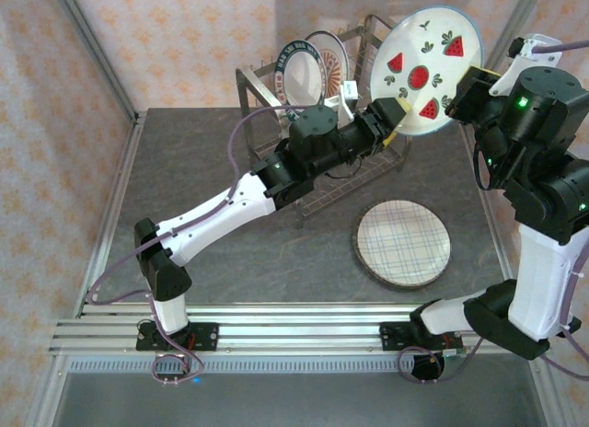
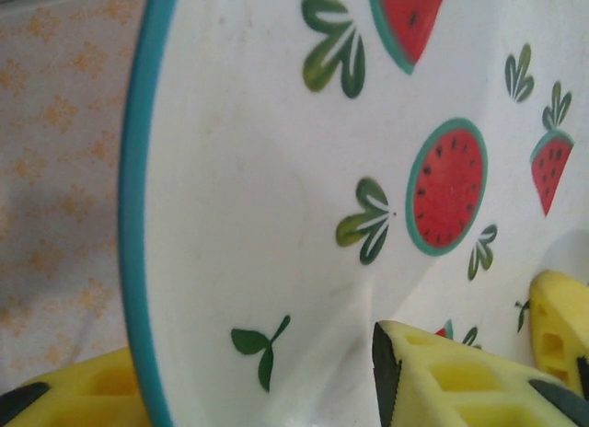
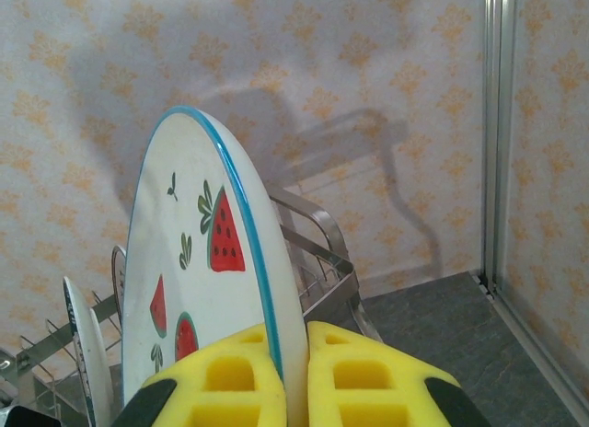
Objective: Unload the plates from the dish rack
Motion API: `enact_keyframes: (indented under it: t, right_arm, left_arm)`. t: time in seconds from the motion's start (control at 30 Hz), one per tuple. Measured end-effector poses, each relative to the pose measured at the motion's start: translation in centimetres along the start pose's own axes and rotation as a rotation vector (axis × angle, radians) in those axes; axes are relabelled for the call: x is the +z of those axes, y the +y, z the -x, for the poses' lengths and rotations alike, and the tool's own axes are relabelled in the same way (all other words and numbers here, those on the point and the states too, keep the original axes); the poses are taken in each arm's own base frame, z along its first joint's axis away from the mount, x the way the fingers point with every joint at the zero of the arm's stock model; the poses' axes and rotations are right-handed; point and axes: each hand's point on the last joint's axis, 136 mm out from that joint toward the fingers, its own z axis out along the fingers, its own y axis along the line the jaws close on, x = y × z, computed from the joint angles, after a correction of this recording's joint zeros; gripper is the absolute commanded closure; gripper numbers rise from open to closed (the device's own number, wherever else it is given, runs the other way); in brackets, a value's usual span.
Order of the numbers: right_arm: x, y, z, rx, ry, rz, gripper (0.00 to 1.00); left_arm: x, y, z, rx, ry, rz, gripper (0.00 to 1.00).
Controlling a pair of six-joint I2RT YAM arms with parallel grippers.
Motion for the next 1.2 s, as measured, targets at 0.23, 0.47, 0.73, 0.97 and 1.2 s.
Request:
enact_keyframes:
  t: [0.23,0.47,0.73,0.97,1.2]
  right_arm:
    - [-0.3,-1.2,0.4,0.055,-0.027,-0.053,1.0]
    - [-0.8,-0.6,0.8,0.083,-0.047,0.002,0.9]
    - [0.9,1.7,-0.8,-0.002,0.023,0.082,0.51]
    - [2.7,4.9,-2.3,-0.054,0.088,0.199,0.37]
    - [3.3,8.8,-3.0,-0.082,0.113,0.383,0.33]
  left_arm:
    - [-0.2,-1.4,1.1,-0.031,-0.024,-0.056,1.0]
    - [-1.5,-3.1,1.5,0.002,-0.036,-0.092,1.0]
    - [-3.2,-2.7,3.4,0.069,-0.075,-0.068,1.0]
    - [-6.2,-2.1,6.4,0.127,-0.131,-0.001,1.0]
    - [-10.1,-2.3,10.7,0.163,-0.22,0.052,1.0]
